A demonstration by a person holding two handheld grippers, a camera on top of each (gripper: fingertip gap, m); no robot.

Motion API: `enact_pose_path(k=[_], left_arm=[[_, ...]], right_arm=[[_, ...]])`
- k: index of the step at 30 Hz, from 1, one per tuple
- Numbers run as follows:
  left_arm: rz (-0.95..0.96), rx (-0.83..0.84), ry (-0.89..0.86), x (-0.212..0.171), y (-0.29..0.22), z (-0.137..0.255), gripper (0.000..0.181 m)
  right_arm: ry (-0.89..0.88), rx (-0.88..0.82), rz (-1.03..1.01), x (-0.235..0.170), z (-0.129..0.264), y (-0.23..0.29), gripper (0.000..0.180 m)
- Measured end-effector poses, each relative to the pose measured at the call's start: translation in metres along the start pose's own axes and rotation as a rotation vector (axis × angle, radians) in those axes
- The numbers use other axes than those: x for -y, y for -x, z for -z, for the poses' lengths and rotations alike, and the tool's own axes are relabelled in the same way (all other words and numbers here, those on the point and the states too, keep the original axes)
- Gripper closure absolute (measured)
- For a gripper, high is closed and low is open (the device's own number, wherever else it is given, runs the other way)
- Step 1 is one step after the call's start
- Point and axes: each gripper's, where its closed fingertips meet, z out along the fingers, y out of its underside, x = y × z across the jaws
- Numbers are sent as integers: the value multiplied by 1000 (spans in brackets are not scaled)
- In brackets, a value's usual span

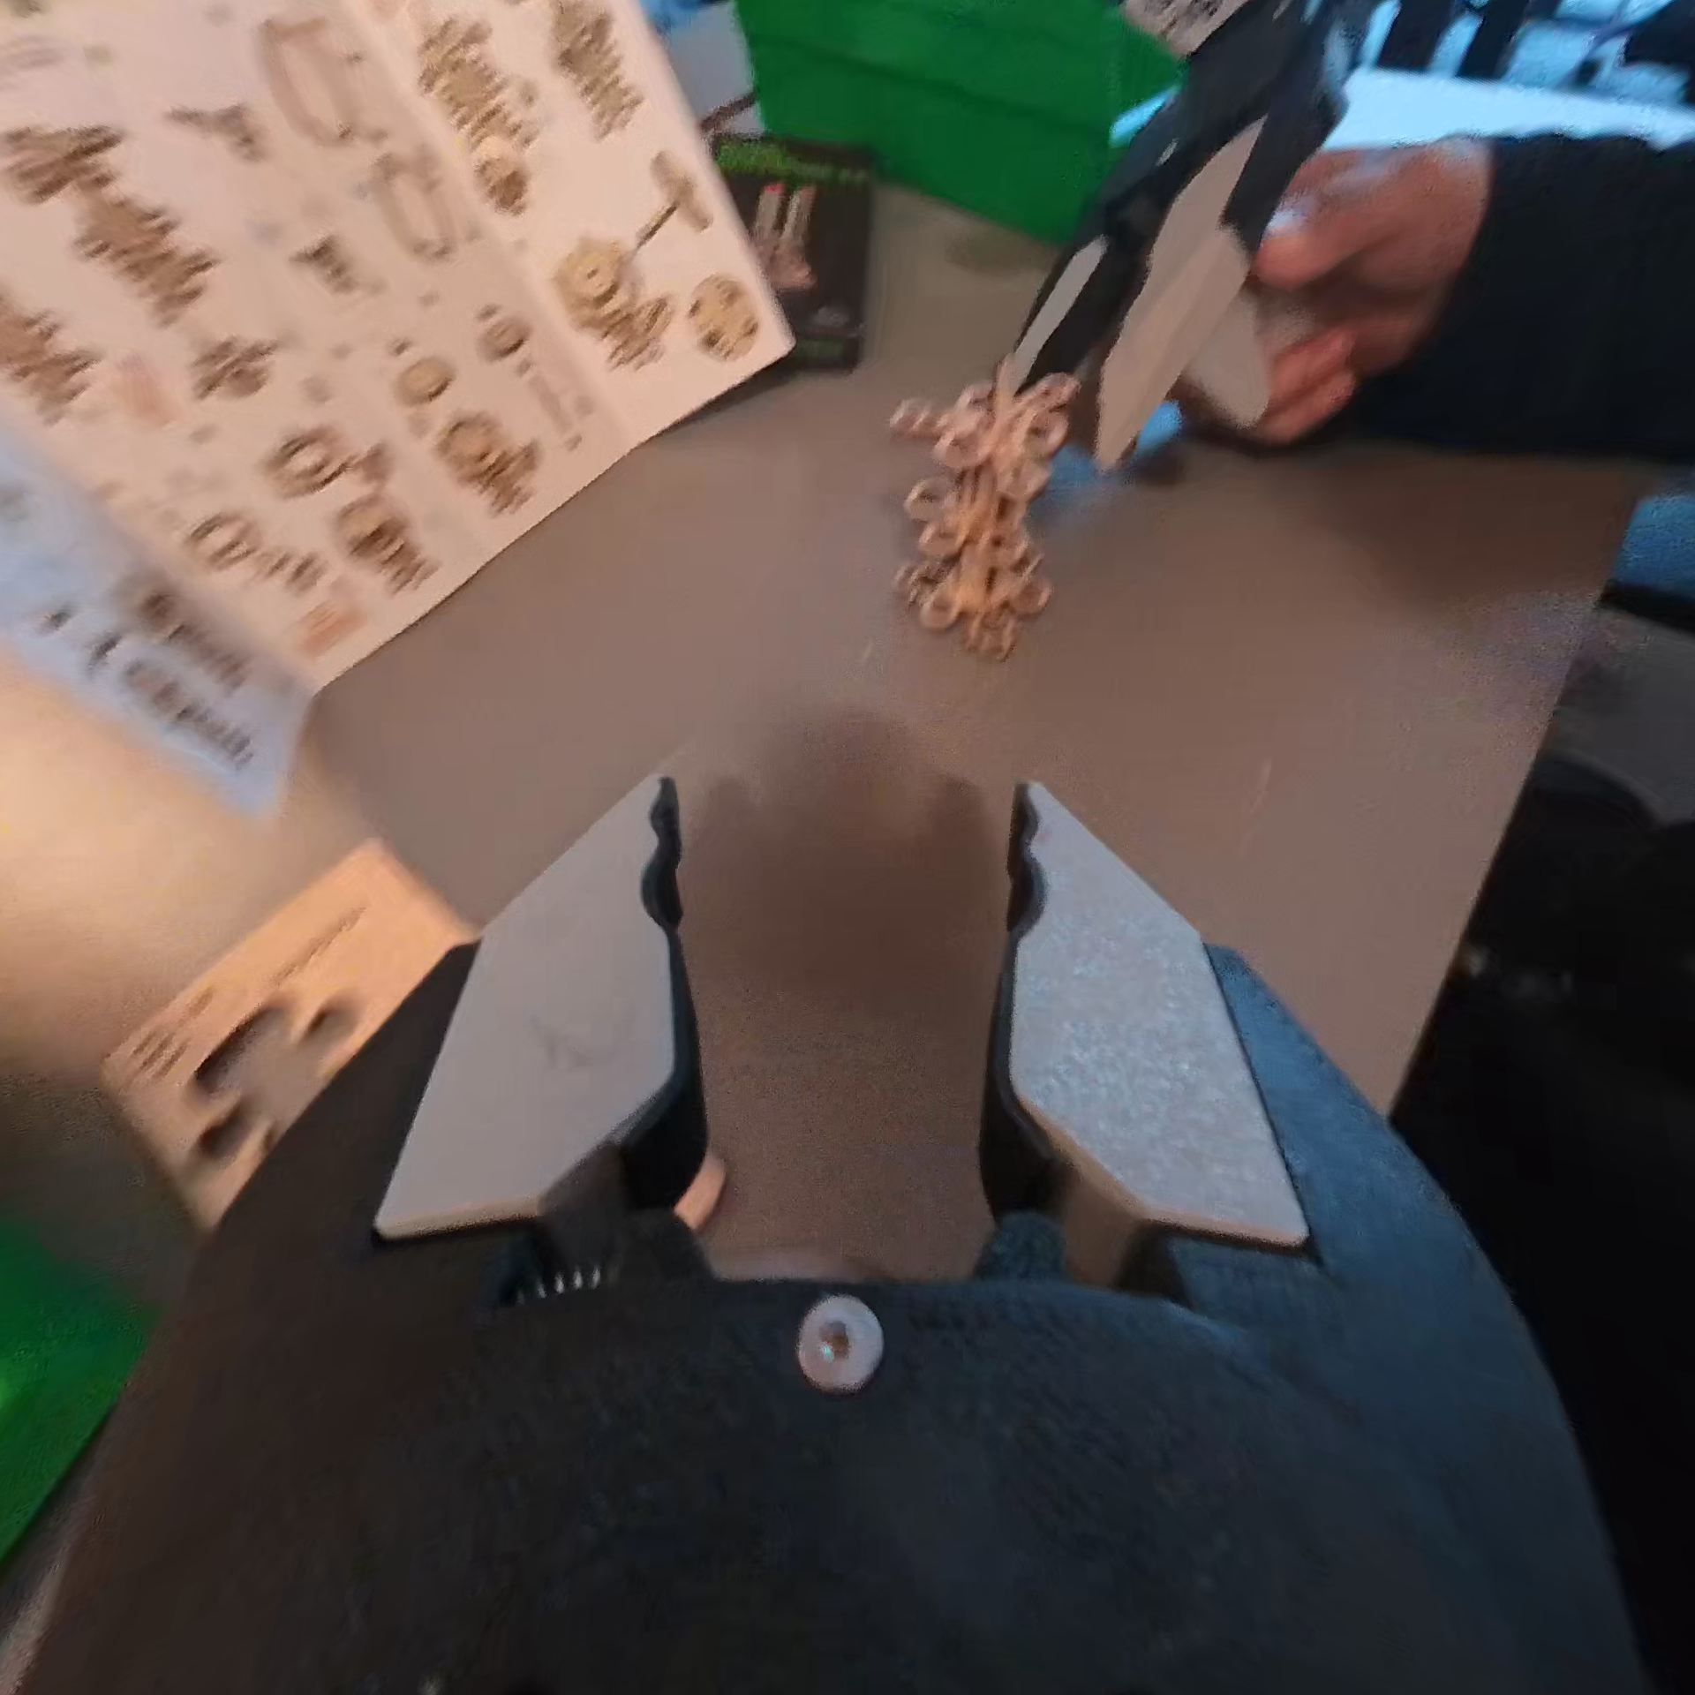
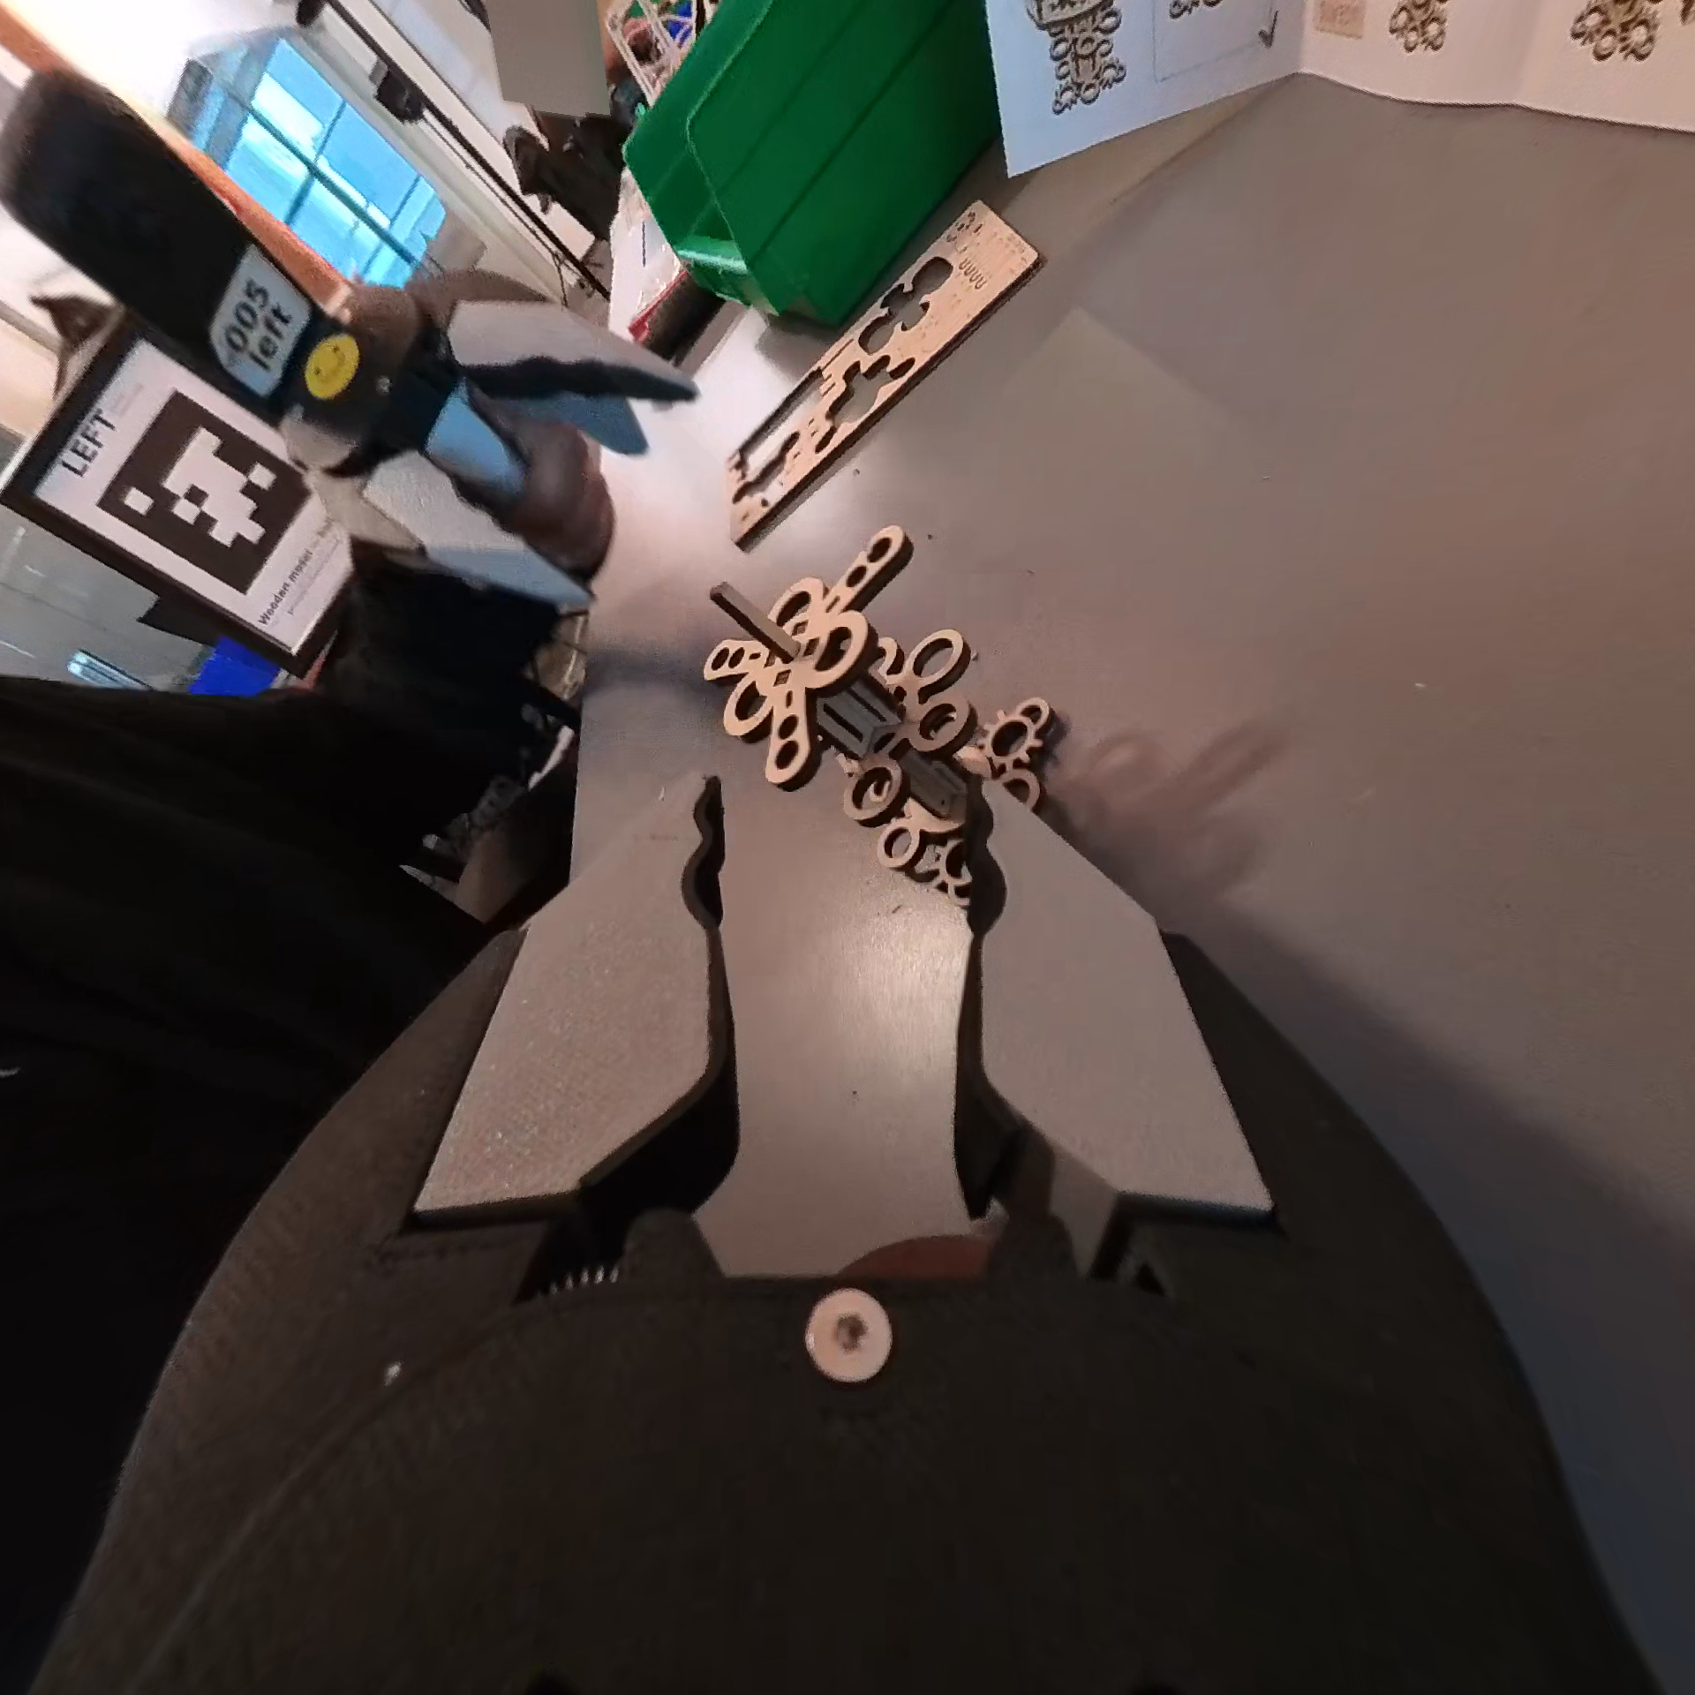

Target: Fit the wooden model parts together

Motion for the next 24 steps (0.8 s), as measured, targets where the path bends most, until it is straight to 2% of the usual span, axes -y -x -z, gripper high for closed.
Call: enact_pose_path(k=[4, 7, 10, 17, 21, 24], left_arm=[[38, 125, 93, -52, 31, 74, 109], [72, 251, 83, -73, 52, 104, 113], [113, 271, 71, -87, 61, 106, 119], [136, 252, 96, -104, 74, 92, 119], [97, 257, 81, -102, 79, 95, 121], [3, 199, 147, -105, 72, 86, 127]], right_arm=[[40, 3, 44, -5, 5, 5, 128], [53, 13, 100, -5, 12, 13, 127], [45, 34, 139, -3, 18, 19, 127], [0, 48, 160, 3, 32, 21, 127], [-25, 39, 117, 8, 34, 15, 128], [-38, 57, 96, 10, 34, 15, 128]])
